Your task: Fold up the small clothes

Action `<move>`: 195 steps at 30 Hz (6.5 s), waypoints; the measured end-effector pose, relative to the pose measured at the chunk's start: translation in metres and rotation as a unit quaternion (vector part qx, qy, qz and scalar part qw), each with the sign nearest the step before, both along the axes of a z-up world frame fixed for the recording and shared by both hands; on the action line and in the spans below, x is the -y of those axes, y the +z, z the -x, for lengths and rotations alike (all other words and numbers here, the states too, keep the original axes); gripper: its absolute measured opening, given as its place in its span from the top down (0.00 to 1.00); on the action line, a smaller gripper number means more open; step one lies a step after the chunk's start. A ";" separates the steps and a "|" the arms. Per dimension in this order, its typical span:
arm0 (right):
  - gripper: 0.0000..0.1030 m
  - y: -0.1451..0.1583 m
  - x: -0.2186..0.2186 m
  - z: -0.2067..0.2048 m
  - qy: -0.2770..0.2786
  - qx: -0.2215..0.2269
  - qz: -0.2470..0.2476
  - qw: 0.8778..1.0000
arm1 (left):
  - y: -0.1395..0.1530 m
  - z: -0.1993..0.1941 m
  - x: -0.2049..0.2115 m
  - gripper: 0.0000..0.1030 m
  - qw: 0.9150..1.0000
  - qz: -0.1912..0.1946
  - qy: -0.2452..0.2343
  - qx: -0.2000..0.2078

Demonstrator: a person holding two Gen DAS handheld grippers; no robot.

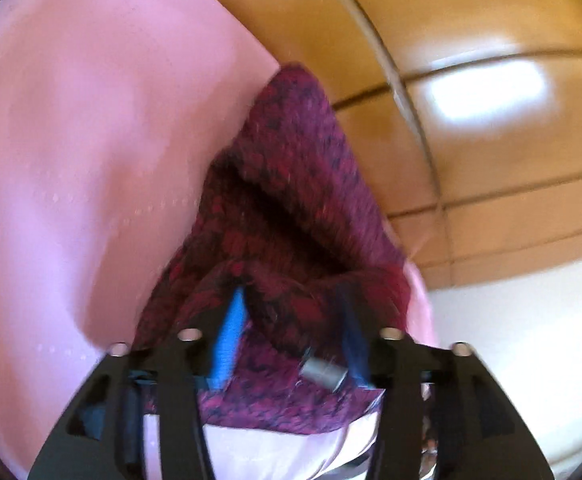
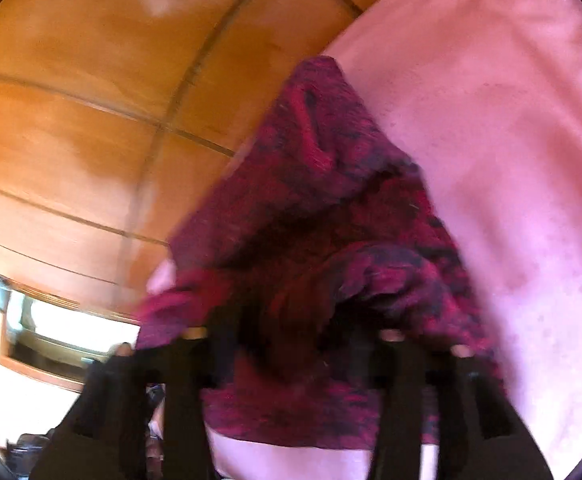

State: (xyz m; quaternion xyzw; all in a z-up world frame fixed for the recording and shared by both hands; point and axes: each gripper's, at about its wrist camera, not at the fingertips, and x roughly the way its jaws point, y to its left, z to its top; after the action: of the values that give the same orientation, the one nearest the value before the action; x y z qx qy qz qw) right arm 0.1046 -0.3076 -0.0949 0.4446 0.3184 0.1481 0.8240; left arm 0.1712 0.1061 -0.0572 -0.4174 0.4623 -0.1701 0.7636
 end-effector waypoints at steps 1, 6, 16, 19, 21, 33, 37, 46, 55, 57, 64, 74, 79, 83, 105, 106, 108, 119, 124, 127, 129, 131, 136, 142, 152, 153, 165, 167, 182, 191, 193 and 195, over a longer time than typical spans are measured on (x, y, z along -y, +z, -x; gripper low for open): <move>0.20 0.005 0.003 0.004 -0.003 0.020 -0.010 1.000 | 0.005 0.001 -0.005 0.37 1.000 -0.018 0.012 0.013; 0.08 0.030 0.017 0.035 -0.022 0.067 0.033 0.997 | 0.018 0.029 -0.033 0.24 0.992 -0.092 0.033 0.076; 0.47 -0.019 -0.018 0.063 -0.008 0.001 0.274 0.962 | -0.022 0.055 0.001 0.35 0.979 -0.168 -0.062 0.103; 0.72 -0.022 -0.019 0.059 -0.024 -0.003 0.277 0.960 | -0.029 0.043 0.010 0.74 0.983 -0.148 -0.074 0.077; 0.80 -0.015 -0.017 0.061 -0.028 0.000 0.273 0.961 | -0.025 0.047 0.008 0.85 0.983 -0.148 -0.074 0.083; 0.88 0.005 -0.003 0.122 -0.014 0.035 0.177 0.983 | -0.009 0.111 0.005 0.90 0.987 -0.093 -0.089 0.097; 0.88 -0.004 0.001 0.150 0.008 0.014 0.177 0.984 | -0.015 0.143 0.004 0.90 0.988 -0.089 -0.097 0.079; 0.54 -0.010 -0.004 0.162 0.001 -0.012 0.244 0.970 | 0.003 0.154 0.011 0.57 0.968 -0.219 -0.079 0.093; 0.54 0.050 -0.073 0.122 -0.011 0.093 0.443 0.892 | 0.043 0.111 0.065 0.44 0.894 -0.381 -0.123 0.202; 0.57 0.046 -0.084 0.104 -0.004 0.087 0.476 0.875 | 0.041 0.099 0.077 0.44 0.887 -0.384 -0.148 0.209; 0.83 0.007 -0.074 0.071 0.005 0.030 0.500 0.866 | 0.027 0.090 0.090 0.86 0.881 -0.396 -0.150 0.209; 0.84 -0.006 -0.062 0.080 -0.006 0.028 0.449 0.893 | 0.006 0.097 0.071 0.84 0.915 -0.347 -0.102 0.177; 0.79 -0.005 -0.063 0.074 -0.014 0.019 0.442 0.897 | 0.015 0.088 0.080 0.70 0.908 -0.352 -0.119 0.193; 0.80 -0.003 -0.063 0.073 -0.014 0.017 0.445 0.895 | 0.007 0.079 0.076 0.84 0.919 -0.328 -0.124 0.182; 0.59 0.039 -0.015 -0.014 -0.045 -0.003 0.291 0.956 | 0.016 -0.020 0.013 0.50 0.972 -0.198 -0.027 0.122; 0.77 0.036 -0.019 -0.022 -0.037 -0.008 0.298 0.954 | 0.019 -0.022 0.018 0.55 0.968 -0.213 -0.029 0.127; 0.87 0.035 -0.036 -0.032 -0.022 -0.007 0.347 0.938 | 0.029 -0.023 0.029 0.65 0.961 -0.227 -0.048 0.152; 0.91 0.048 -0.046 -0.045 -0.051 -0.016 0.435 0.899 | -0.005 -0.072 0.085 0.78 0.929 -0.326 -0.142 0.105; 0.87 0.029 -0.031 -0.045 -0.057 -0.014 0.376 0.925 | -0.005 -0.055 0.071 0.83 0.932 -0.328 -0.114 0.103; 0.81 0.030 -0.022 -0.042 -0.057 -0.004 0.356 0.933 | 0.002 -0.044 0.057 0.81 0.935 -0.332 -0.075 0.096; 0.66 0.038 -0.016 -0.030 -0.060 0.003 0.340 0.939 | 0.010 -0.033 0.042 0.72 0.944 -0.309 -0.060 0.096; 0.50 0.042 -0.011 -0.016 -0.058 0.016 0.317 0.947 | 0.016 -0.016 0.026 0.64 0.956 -0.269 -0.053 0.104; 0.47 0.036 -0.001 0.027 -0.037 0.013 0.289 0.956 | 0.012 0.027 0.008 0.56 0.974 -0.181 -0.069 0.120; 0.51 0.026 -0.001 0.085 -0.024 0.021 0.263 0.964 | 0.010 0.074 0.017 0.56 0.971 -0.162 -0.105 0.140; 0.71 0.010 -0.044 0.089 0.018 0.007 0.351 0.936 | -0.006 0.085 0.054 0.83 0.959 -0.216 -0.127 0.130; 0.78 0.008 -0.046 0.088 0.015 0.000 0.367 0.930 | -0.004 0.088 0.051 0.84 0.958 -0.224 -0.120 0.133; 0.87 0.089 -0.060 0.144 0.027 0.112 0.383 0.917 | 0.058 0.126 0.038 0.87 0.938 -0.237 -0.085 0.236; 0.87 0.107 -0.057 0.139 0.016 0.136 0.374 0.917 | 0.070 0.120 0.034 0.87 0.936 -0.234 -0.076 0.252; 0.87 0.129 -0.035 -0.034 -0.078 0.115 0.380 0.915 | 0.088 -0.060 0.059 0.88 0.933 -0.264 -0.039 0.244; 0.87 0.038 -0.015 -0.135 -0.083 -0.013 0.381 0.921 | -0.013 -0.151 0.063 0.87 0.961 -0.262 -0.051 0.074; 0.85 0.038 -0.013 -0.134 -0.079 -0.015 0.371 0.925 | -0.011 -0.154 0.065 0.86 0.960 -0.266 -0.058 0.071; 0.84 0.034 -0.004 -0.142 -0.073 -0.019 0.357 0.931 | -0.009 -0.154 0.064 0.85 0.959 -0.265 -0.063 0.074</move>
State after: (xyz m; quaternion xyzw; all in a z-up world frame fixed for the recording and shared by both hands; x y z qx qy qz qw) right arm 0.2466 -0.3034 -0.0607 0.1462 0.3323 -0.0442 0.9307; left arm 0.3255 0.0417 -0.0663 -0.1565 0.4586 -0.1194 0.8666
